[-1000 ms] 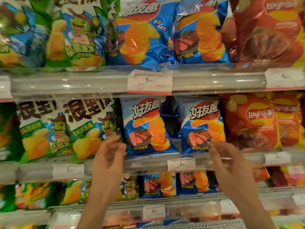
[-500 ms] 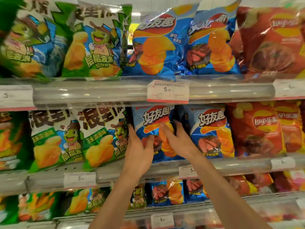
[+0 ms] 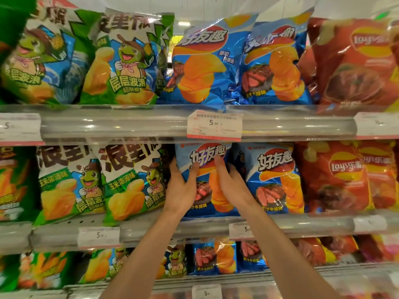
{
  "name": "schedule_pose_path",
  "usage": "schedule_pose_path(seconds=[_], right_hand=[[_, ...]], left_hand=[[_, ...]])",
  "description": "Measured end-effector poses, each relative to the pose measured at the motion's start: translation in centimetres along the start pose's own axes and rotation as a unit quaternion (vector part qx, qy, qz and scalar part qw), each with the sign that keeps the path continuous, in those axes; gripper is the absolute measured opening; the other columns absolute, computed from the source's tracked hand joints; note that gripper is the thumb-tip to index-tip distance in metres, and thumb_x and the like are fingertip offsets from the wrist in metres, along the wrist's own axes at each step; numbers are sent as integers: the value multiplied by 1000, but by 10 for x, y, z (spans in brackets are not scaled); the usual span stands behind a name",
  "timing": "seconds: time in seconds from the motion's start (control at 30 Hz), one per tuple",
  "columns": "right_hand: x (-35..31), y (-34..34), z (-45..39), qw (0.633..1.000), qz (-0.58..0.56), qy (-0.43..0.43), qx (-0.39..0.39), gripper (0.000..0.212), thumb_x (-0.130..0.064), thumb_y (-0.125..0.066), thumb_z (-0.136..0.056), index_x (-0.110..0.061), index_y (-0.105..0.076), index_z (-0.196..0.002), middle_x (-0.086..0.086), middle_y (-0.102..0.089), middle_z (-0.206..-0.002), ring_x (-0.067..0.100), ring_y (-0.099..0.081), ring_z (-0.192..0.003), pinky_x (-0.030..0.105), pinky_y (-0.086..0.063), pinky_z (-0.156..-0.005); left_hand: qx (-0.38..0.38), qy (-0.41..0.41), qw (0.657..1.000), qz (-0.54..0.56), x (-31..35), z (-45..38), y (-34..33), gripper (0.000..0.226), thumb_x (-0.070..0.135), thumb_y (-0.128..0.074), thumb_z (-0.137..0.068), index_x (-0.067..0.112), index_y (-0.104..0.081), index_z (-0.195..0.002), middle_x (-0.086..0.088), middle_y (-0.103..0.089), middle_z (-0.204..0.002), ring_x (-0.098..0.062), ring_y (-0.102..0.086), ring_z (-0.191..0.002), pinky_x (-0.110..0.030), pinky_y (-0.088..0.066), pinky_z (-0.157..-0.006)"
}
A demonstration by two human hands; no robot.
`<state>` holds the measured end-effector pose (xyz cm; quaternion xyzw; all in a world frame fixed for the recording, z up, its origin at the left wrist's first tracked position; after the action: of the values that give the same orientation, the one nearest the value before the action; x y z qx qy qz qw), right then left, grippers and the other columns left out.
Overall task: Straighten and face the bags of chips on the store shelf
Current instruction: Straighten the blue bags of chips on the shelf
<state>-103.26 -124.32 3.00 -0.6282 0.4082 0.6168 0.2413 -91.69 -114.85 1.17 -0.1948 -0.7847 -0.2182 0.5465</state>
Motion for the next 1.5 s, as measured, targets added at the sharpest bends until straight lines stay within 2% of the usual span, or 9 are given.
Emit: schedule_pose_path(seconds=[0.2,0.3,0.6,0.8,0.93,1.07,1.13,1.3,1.5], right_hand=[[0,3,-11,999,-33,-15,25,70,-63,-55,-90,-20,-39,-143,-4,-59,-120,-3,-55,-83,6,-44,-53],[1,3,-12,999,-23,-16,20,75,-65,-53,-91,-20,-33,-148,-6,-55,-124,6,-57,-98,15,-45,-74],[7,-2,-8,997,19,2,79,76,-71,-50,-88,-17,-37,-141,0,-59,-123,13,-53,-97,28,-39,-85],[0,-1,-5,996,38,17,81,90,-69,-48,-90,-13,-21,-154,7,-45,-151,26,-43,-138,32,-35,-104],[-10,14,26,985,79,141,51,76,-70,-48,-89,-32,-27,-152,-19,-47,-141,-1,-46,-126,17,-41,-99],[-10,64,45,877,276,326,220,46,-46,-49,-99,-16,-55,-134,0,-55,-134,15,-51,-123,30,-42,-101],[-3,88,42,833,374,303,274,50,-42,-48,-99,-8,-56,-134,15,-50,-143,32,-40,-137,48,-34,-112],[31,104,27,849,470,141,196,81,-67,-20,-96,-18,-10,-160,9,0,-167,33,0,-154,55,-7,-122],[34,104,14,845,481,148,181,78,-65,-19,-97,-20,-8,-160,8,3,-168,30,5,-154,53,-5,-123]], left_hand=[[34,14,998,44,-2,-8,-2,39,50,-59,-96,28,-41,-123,13,-68,-102,2,-71,-75,-15,-54,-57],[29,24,997,69,-3,-10,-4,44,52,-56,-98,28,-35,-128,14,-68,-100,-1,-73,-76,-21,-58,-60],[33,3,998,46,-5,-14,-6,41,52,-54,-98,28,-34,-126,17,-65,-99,8,-69,-73,-12,-52,-55],[7,7,1000,8,4,-11,-6,56,54,-48,-100,24,-30,-144,15,-63,-105,15,-65,-70,-6,-48,-54],[5,-43,998,-41,8,9,5,72,59,-47,-98,35,-11,-156,2,-49,-148,-13,-60,-122,-36,-54,-96],[34,-216,950,-222,19,33,10,70,49,-51,-100,29,-17,-159,-11,-16,-165,-27,-20,-152,-45,-28,-119],[24,-273,910,-311,29,35,0,67,54,-44,-100,30,-23,-159,-11,-8,-169,-29,-4,-156,-49,-14,-123],[-37,-270,845,-461,23,24,-22,73,67,-24,-98,34,-7,-161,-11,13,-169,-31,21,-153,-56,1,-124],[-27,-275,833,-480,9,18,-32,74,69,-22,-98,34,-5,-161,-12,14,-168,-33,21,-153,-56,5,-123]])
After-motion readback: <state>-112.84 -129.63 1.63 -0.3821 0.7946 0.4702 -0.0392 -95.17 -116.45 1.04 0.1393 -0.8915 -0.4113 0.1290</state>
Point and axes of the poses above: each hand's wrist, its own z-axis away from the middle knuckle, its own y-axis out of the back of the hand, x = y × z, the point moved 2 cm from there along -z, towards the middle knuckle
